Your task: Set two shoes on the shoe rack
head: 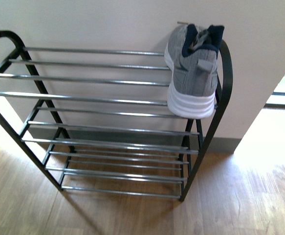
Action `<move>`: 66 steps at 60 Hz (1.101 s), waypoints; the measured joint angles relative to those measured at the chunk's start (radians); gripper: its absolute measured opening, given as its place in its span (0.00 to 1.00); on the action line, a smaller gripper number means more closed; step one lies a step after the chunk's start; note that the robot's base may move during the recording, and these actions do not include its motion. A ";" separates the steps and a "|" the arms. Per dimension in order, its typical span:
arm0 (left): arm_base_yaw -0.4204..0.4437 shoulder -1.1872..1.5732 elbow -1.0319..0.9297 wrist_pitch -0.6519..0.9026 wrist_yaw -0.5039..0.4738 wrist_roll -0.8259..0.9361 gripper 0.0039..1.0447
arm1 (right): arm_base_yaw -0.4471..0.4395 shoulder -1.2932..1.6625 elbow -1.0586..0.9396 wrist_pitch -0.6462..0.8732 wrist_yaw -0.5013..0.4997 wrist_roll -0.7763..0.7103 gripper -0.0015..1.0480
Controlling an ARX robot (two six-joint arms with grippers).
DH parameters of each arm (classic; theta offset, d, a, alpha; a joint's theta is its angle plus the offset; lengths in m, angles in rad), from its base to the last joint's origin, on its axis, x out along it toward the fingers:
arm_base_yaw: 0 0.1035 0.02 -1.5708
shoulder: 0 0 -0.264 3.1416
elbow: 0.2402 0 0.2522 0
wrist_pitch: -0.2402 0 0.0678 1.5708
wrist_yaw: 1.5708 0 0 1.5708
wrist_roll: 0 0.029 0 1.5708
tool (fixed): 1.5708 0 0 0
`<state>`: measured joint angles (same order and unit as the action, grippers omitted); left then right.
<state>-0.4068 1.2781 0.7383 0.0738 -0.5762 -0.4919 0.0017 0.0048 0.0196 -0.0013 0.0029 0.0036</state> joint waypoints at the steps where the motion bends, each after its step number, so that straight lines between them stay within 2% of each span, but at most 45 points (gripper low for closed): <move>1: -0.001 0.016 0.014 0.000 0.003 -0.004 0.01 | 0.000 0.000 0.000 0.000 0.000 0.000 0.91; 21: -0.048 0.499 0.455 -0.059 0.142 -0.023 0.01 | 0.000 0.000 0.000 0.000 0.000 0.000 0.91; 30: -0.059 0.669 0.622 -0.133 0.162 -0.069 0.01 | 0.000 0.000 0.000 0.000 0.000 0.000 0.91; 48: -0.130 0.792 0.747 -0.211 0.243 -0.196 0.01 | 0.000 0.000 0.000 0.000 0.000 0.000 0.91; 62: -0.136 0.840 0.772 -0.204 0.263 -0.161 0.01 | 0.000 0.000 0.000 0.000 0.000 0.000 0.91; 66: -0.125 0.853 0.774 -0.206 0.287 -0.145 0.08 | 0.000 0.000 0.000 0.000 0.000 0.000 0.91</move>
<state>-0.5316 2.1307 1.5124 -0.1318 -0.2890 -0.6365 0.0017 0.0048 0.0196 -0.0013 0.0029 0.0036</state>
